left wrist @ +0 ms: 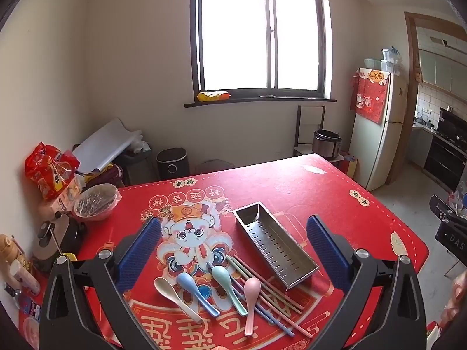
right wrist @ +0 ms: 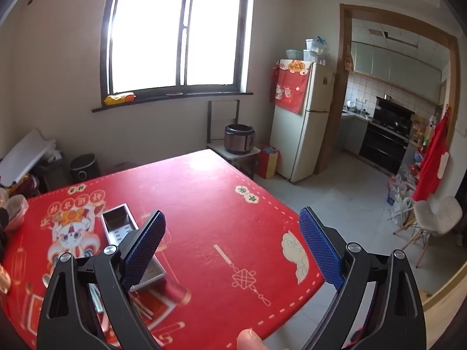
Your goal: Organize utensils
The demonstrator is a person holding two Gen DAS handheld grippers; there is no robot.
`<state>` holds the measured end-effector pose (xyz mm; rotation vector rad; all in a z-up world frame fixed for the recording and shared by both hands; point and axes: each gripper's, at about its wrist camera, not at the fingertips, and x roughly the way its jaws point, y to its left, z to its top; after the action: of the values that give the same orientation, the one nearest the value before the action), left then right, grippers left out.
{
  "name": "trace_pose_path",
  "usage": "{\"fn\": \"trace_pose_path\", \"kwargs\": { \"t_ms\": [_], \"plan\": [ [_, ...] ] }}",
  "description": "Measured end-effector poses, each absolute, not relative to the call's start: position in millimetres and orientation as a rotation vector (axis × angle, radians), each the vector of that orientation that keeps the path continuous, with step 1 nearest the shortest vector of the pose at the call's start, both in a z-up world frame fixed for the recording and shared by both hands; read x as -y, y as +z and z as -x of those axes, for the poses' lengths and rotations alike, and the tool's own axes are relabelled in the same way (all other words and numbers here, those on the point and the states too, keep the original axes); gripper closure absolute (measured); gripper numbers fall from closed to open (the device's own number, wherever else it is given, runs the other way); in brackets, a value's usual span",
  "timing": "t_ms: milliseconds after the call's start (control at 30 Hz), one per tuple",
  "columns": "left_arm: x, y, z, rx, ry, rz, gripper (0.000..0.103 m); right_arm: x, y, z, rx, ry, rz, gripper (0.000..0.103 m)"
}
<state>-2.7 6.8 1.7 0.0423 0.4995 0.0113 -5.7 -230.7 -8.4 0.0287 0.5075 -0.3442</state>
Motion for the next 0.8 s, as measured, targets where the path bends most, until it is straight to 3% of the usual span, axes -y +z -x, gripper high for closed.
{"fn": "trace_pose_path", "kwargs": {
  "t_ms": [800],
  "plan": [
    [-8.0,-1.8,1.9,-0.512,0.011,-0.037,0.005,226.9,-10.6,4.0,-0.515,-0.346,-0.025,0.013]
  ]
}}
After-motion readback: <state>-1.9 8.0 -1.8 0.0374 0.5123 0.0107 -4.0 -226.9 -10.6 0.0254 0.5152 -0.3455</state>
